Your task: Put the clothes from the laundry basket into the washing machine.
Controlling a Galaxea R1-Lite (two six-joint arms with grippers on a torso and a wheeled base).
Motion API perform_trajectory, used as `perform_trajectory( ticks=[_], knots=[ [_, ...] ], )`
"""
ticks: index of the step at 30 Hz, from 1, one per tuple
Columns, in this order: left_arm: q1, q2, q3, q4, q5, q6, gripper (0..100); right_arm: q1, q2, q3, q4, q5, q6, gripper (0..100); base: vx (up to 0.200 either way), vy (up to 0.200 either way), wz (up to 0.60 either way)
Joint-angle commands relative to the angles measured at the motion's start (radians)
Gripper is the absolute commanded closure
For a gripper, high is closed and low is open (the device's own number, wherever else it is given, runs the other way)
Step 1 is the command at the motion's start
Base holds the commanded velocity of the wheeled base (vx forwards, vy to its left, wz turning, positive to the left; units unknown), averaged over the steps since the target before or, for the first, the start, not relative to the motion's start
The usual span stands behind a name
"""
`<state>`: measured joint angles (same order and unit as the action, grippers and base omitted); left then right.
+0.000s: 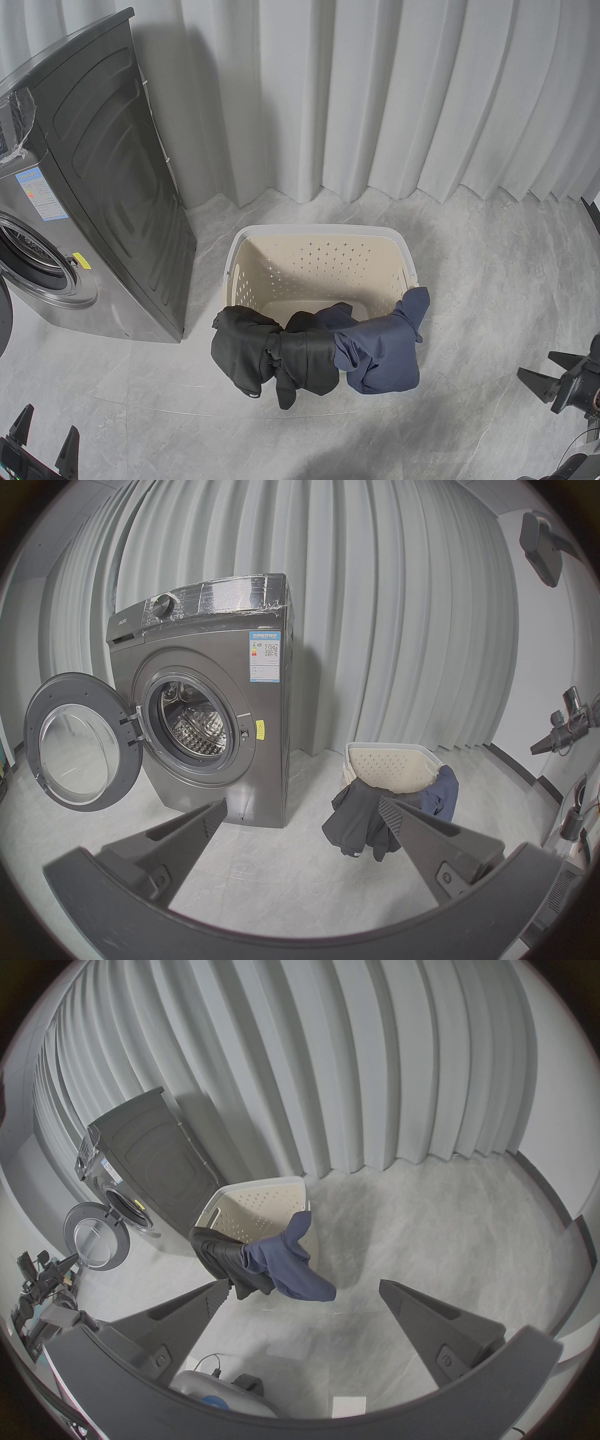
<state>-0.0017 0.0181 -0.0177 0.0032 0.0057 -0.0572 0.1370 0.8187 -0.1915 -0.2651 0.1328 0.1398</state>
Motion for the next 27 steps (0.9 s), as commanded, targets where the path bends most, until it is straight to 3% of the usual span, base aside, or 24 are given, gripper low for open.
perform_trajectory(
  ticks=[1,8,14,24,27],
  knots=[
    [0.000,-0.007,0.015,0.000,0.000,-0.001,0,0.088,0.316,-0.005,-0.132,0.001,0.018,0,0.000,0.000,0.00],
    [0.000,-0.009,0.015,0.000,0.000,0.000,0,0.096,0.513,-0.040,-0.272,-0.035,0.011,0,0.000,0.000,0.00],
    [0.000,-0.007,0.016,0.000,0.000,-0.001,0,0.171,0.605,-0.088,-0.281,-0.082,0.029,0,0.000,0.000,0.00],
    [0.000,-0.007,0.015,0.000,0.000,-0.001,0,0.185,0.718,-0.164,-0.286,-0.085,0.047,0,0.000,0.000,0.00],
    [0.000,-0.007,0.015,0.000,0.000,-0.001,0,0.188,0.781,-0.186,-0.312,-0.084,0.077,0,0.000,0.000,0.00]
  ],
)
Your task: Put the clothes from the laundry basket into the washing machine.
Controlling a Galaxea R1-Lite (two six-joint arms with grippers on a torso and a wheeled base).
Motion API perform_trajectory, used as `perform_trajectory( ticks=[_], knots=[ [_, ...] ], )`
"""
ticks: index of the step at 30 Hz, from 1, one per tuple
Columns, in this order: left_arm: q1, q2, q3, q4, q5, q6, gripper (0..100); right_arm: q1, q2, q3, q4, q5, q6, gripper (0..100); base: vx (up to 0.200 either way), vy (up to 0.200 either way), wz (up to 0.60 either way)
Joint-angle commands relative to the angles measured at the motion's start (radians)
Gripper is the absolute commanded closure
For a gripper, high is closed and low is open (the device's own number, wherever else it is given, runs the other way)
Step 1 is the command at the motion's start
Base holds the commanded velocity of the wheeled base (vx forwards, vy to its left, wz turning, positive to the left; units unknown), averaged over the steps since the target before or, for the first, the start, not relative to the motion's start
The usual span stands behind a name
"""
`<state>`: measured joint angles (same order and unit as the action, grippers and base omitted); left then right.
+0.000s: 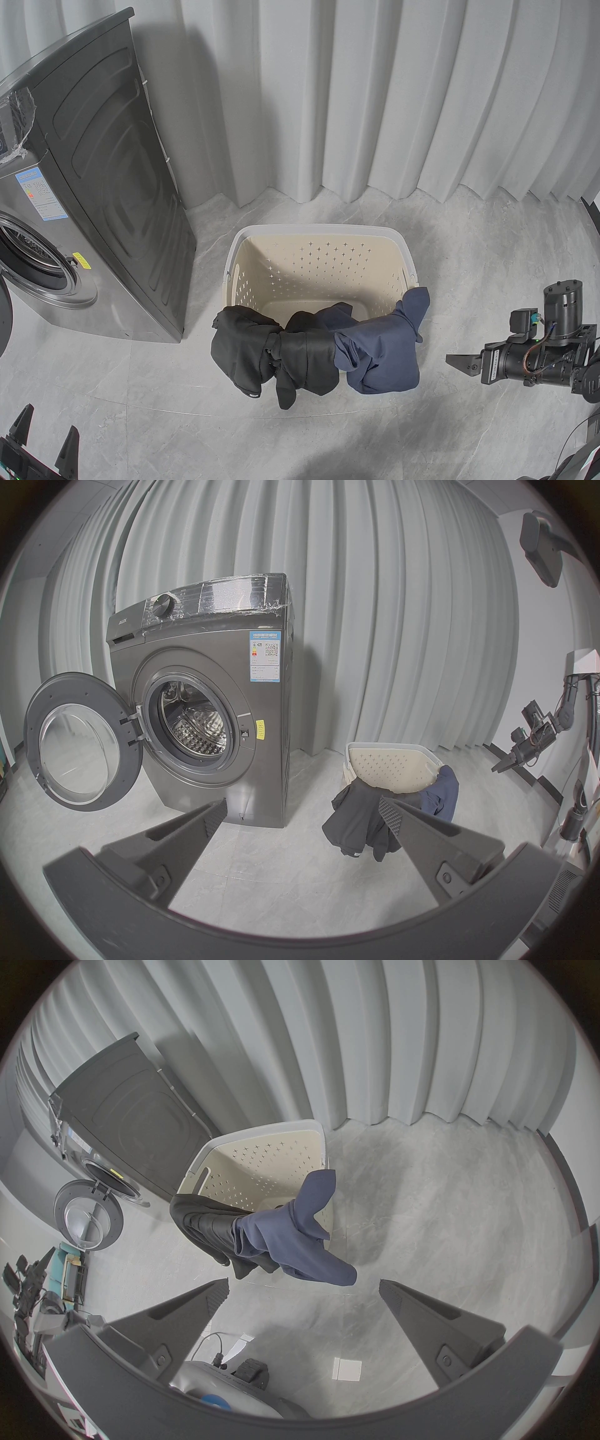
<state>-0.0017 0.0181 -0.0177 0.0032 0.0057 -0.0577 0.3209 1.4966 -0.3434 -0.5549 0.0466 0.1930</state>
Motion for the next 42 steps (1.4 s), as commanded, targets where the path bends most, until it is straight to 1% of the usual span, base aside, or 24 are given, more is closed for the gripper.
perform_trajectory(
  ticks=[1,3,8,11,12,21,27,29,42],
  knots=[
    [0.000,-0.007,0.015,0.000,0.000,-0.001,0,0.007,0.120,-0.039,-0.031,0.002,0.031,0,0.000,0.000,0.00],
    [0.000,-0.007,0.015,0.000,0.000,-0.001,0,0.024,0.157,-0.043,-0.056,0.001,0.039,0,0.000,0.000,0.00],
    [0.000,-0.007,0.015,0.000,0.000,-0.001,0,0.047,0.237,-0.055,-0.100,-0.004,0.036,0,0.000,0.000,0.00],
    [0.000,-0.007,0.015,0.000,0.000,-0.001,0,0.067,0.301,-0.088,-0.108,-0.048,0.037,0,0.000,0.000,0.00],
    [0.000,-0.007,0.015,0.000,0.000,-0.001,0,0.069,0.314,-0.095,-0.108,-0.054,0.037,0,0.000,0.000,0.00],
    [0.000,-0.009,0.015,0.000,0.000,-0.001,0,0.098,0.442,-0.169,-0.148,-0.074,0.036,0,0.000,0.000,0.00],
    [0.000,-0.007,0.015,0.000,0.000,-0.001,0,0.109,0.482,-0.197,-0.155,-0.073,0.034,0,0.000,0.000,0.00],
    [0.000,-0.007,0.015,0.000,0.000,-0.001,0,0.122,0.488,-0.212,-0.155,-0.074,0.034,0,0.000,0.000,0.00],
    [0.000,-0.007,0.015,0.000,0.000,-0.001,0,0.133,0.599,-0.295,-0.157,-0.074,0.039,0,0.000,0.000,0.00]
  ],
)
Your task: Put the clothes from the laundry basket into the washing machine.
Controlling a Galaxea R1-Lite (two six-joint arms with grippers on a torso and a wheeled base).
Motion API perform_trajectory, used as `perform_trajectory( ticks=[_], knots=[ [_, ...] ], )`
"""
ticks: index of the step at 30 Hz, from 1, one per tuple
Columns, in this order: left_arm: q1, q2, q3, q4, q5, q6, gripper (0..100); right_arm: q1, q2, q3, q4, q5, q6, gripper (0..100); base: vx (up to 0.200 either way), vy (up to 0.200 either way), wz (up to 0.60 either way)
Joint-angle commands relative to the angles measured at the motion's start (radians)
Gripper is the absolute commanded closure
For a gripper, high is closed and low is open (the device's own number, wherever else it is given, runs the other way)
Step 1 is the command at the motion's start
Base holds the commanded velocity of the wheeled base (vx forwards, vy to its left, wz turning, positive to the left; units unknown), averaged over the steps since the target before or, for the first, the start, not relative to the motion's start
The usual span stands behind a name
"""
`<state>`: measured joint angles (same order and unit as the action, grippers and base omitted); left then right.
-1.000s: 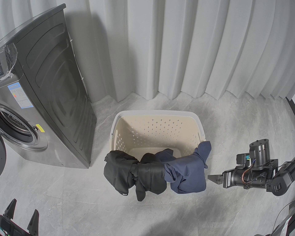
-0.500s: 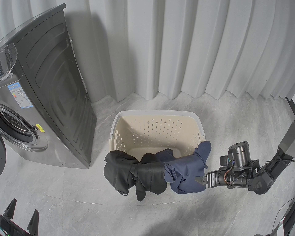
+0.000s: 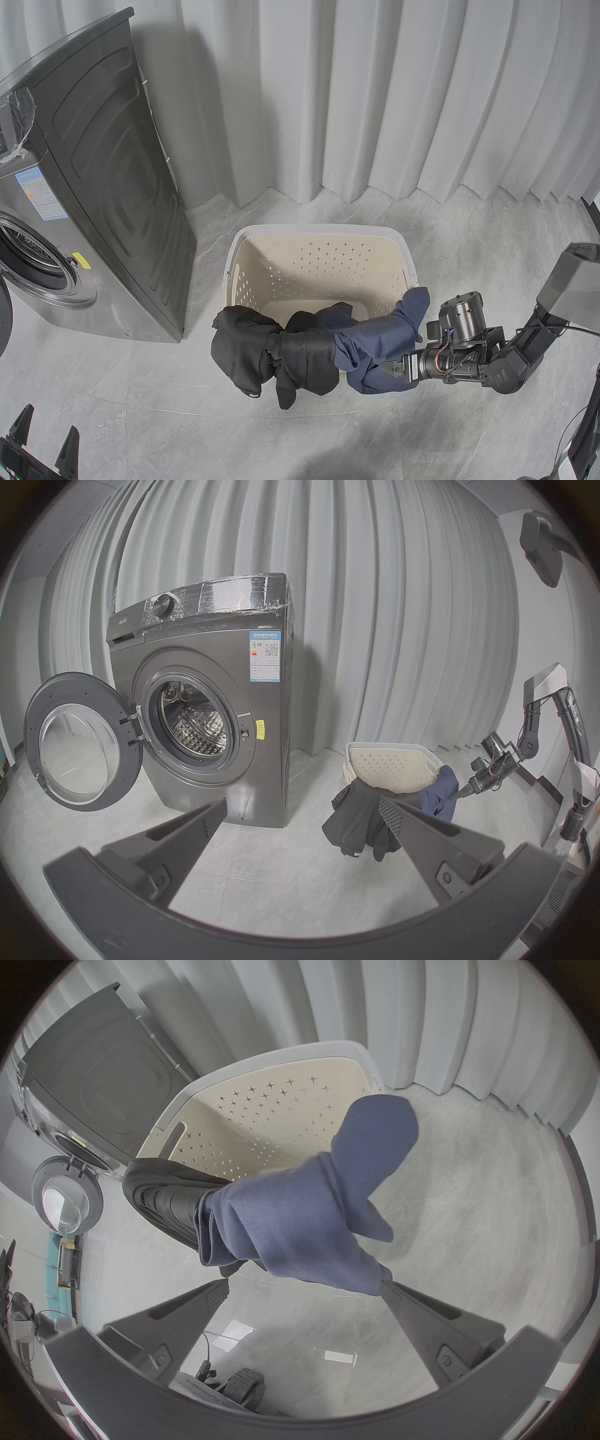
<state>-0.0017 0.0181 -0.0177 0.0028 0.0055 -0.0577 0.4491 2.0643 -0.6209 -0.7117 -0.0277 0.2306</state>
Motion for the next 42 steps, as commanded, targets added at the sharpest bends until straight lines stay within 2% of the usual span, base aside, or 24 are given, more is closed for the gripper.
perform_trajectory(
  ticks=[1,16,17,31,36,42],
  knots=[
    [0.000,-0.007,0.015,0.000,0.001,-0.001,0,0.006,0.037,-0.022,0.000,0.000,0.003,0,0.000,0.000,0.00],
    [0.000,-0.007,0.015,0.000,0.001,-0.001,0,0.002,0.103,-0.060,-0.075,0.000,0.001,0,0.000,0.000,0.00],
    [0.000,-0.007,0.015,0.000,0.001,-0.001,0,0.000,0.106,-0.065,-0.081,0.000,0.001,100,0.000,0.000,0.00],
    [0.000,-0.007,0.015,0.000,0.001,-0.001,0,0.006,0.091,-0.042,-0.115,0.002,0.010,100,0.000,0.000,0.00],
    [0.000,-0.007,0.015,0.000,0.001,-0.001,0,0.008,-0.013,0.010,-0.114,0.003,0.007,100,0.000,0.000,0.00],
    [0.000,-0.007,0.015,0.000,0.001,-0.001,0,0.045,-0.156,0.072,-0.094,0.002,0.007,100,0.000,0.000,0.00]
  ],
)
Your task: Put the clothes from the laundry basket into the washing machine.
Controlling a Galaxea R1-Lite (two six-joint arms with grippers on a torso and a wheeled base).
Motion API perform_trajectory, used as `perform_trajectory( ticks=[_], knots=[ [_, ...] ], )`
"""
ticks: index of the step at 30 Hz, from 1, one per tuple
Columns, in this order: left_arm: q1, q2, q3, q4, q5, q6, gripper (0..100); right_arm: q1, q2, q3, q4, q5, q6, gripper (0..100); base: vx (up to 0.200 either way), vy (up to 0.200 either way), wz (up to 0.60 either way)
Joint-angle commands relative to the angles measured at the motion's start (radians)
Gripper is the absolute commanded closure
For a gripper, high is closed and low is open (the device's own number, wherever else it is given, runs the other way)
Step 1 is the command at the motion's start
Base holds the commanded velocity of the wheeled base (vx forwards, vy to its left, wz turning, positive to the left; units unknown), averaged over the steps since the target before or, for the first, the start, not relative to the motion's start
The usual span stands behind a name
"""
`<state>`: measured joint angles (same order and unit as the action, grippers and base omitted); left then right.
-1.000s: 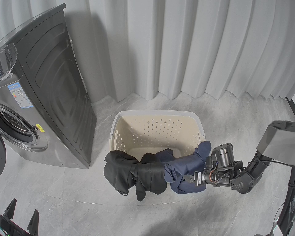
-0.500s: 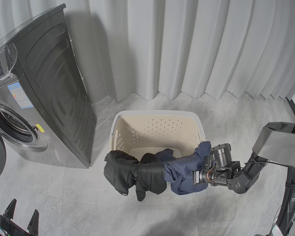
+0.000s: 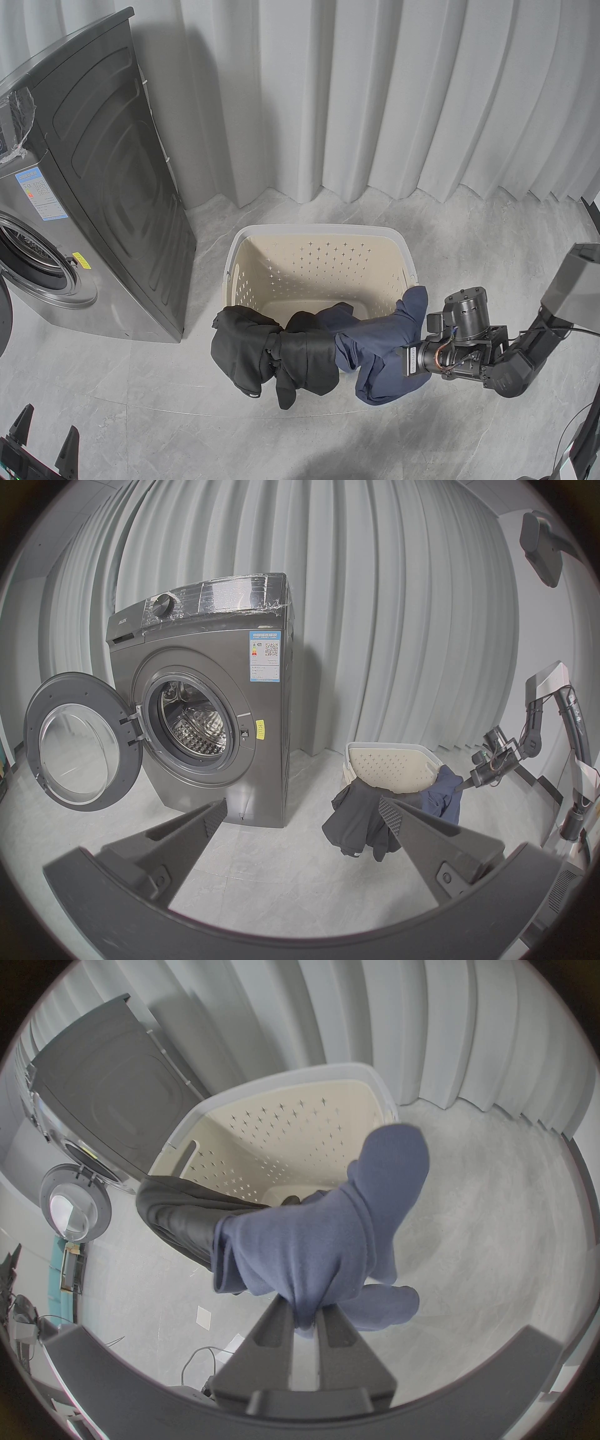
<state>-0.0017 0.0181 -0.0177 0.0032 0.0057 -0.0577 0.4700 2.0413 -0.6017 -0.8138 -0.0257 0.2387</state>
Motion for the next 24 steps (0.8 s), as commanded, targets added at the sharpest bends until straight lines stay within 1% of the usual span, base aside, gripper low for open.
perform_trajectory(
  ticks=[1,5,10,11,14,17,19,24],
  knots=[
    [0.000,-0.007,0.015,0.000,0.000,-0.001,0,0.036,-0.154,0.071,0.008,-0.002,-0.001,100,0.000,0.000,0.00],
    [0.000,-0.007,0.015,0.000,0.000,-0.001,0,0.041,-0.145,0.097,0.004,-0.002,0.001,100,0.000,0.000,0.00],
    [0.000,-0.007,0.015,0.000,0.000,-0.001,0,0.030,-0.096,0.108,0.002,-0.003,-0.001,100,0.000,0.000,0.00],
    [0.000,-0.007,0.016,0.000,0.000,-0.001,0,0.032,-0.084,0.108,-0.002,-0.003,0.001,0,0.000,0.000,0.00],
    [0.000,-0.007,0.015,0.000,0.000,-0.001,0,0.030,-0.049,0.108,-0.008,-0.005,0.002,0,0.000,0.000,0.00],
    [0.000,-0.007,0.015,0.000,0.000,-0.001,0,0.019,-0.019,0.094,-0.008,-0.025,-0.002,0,0.000,0.000,0.00],
    [0.000,-0.007,0.015,0.000,0.000,-0.001,0,0.010,-0.007,0.083,-0.007,-0.026,-0.006,0,0.000,0.000,0.00],
    [0.000,-0.007,0.015,0.000,0.000,-0.001,0,0.001,0.050,0.019,0.001,-0.026,-0.009,0,0.000,0.000,0.00]
  ],
)
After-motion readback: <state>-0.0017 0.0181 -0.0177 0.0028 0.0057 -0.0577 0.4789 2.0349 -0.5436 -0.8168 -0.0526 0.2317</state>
